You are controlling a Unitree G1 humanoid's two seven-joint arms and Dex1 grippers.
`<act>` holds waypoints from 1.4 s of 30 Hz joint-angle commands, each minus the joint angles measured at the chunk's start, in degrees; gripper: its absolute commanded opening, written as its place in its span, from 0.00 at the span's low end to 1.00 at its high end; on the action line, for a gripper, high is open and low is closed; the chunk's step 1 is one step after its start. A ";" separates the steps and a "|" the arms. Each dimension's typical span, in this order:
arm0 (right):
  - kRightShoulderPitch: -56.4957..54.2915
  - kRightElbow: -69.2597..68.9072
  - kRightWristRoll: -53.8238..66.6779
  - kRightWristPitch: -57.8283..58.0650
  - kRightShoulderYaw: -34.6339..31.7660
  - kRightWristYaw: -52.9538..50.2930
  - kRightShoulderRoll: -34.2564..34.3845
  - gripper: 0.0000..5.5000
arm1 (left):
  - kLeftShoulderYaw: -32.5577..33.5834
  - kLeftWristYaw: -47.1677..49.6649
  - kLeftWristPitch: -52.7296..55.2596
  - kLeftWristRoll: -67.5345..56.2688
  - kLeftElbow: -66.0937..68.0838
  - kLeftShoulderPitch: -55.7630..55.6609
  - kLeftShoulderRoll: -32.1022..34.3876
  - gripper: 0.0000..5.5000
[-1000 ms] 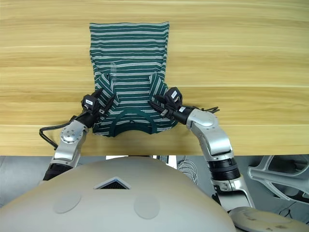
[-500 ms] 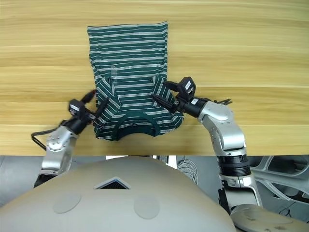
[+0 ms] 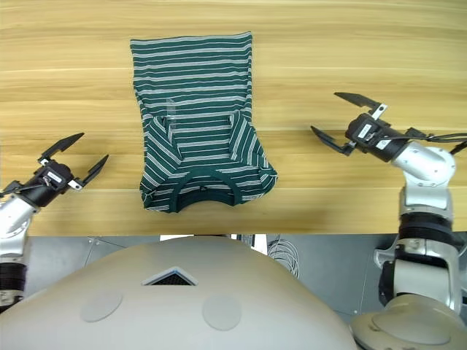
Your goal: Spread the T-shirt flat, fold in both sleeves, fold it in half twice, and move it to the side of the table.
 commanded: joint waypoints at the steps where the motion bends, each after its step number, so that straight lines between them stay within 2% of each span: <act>1: -3.33 8.45 -10.72 -11.93 5.18 -3.61 -2.35 0.89 | -2.61 3.06 -4.63 9.75 2.63 -1.98 4.24 0.73; 4: -5.85 12.90 -17.40 -19.60 8.87 -7.25 -2.48 0.97 | -5.90 4.29 -5.66 13.73 2.02 -2.90 4.73 0.76; 8: -9.35 15.98 -26.07 -24.38 13.24 -12.15 -3.56 0.97 | -8.96 2.55 -4.82 13.18 -1.89 -0.89 7.01 0.76; 11: -11.23 17.24 -29.79 -26.65 17.85 -14.39 -1.61 0.97 | -12.72 0.90 -4.19 13.09 -4.79 -1.10 7.63 0.76; 15: -13.72 16.87 -31.15 -27.04 23.57 -15.36 0.60 0.97 | -17.27 -0.59 -3.07 15.34 -7.14 -2.25 8.68 0.76; 24: -17.13 16.22 -32.69 -26.41 30.91 -18.45 3.94 0.97 | -23.54 0.77 -1.96 20.21 -6.06 -6.24 9.03 0.76; 40: -19.48 17.10 -35.76 -25.16 38.88 -23.57 7.93 0.97 | -38.07 6.89 -3.86 27.75 5.77 -18.07 2.96 0.76; 42: -19.58 17.23 -35.82 -25.12 39.36 -23.78 7.88 0.92 | -39.36 8.12 -4.24 28.76 7.37 -18.34 2.73 0.76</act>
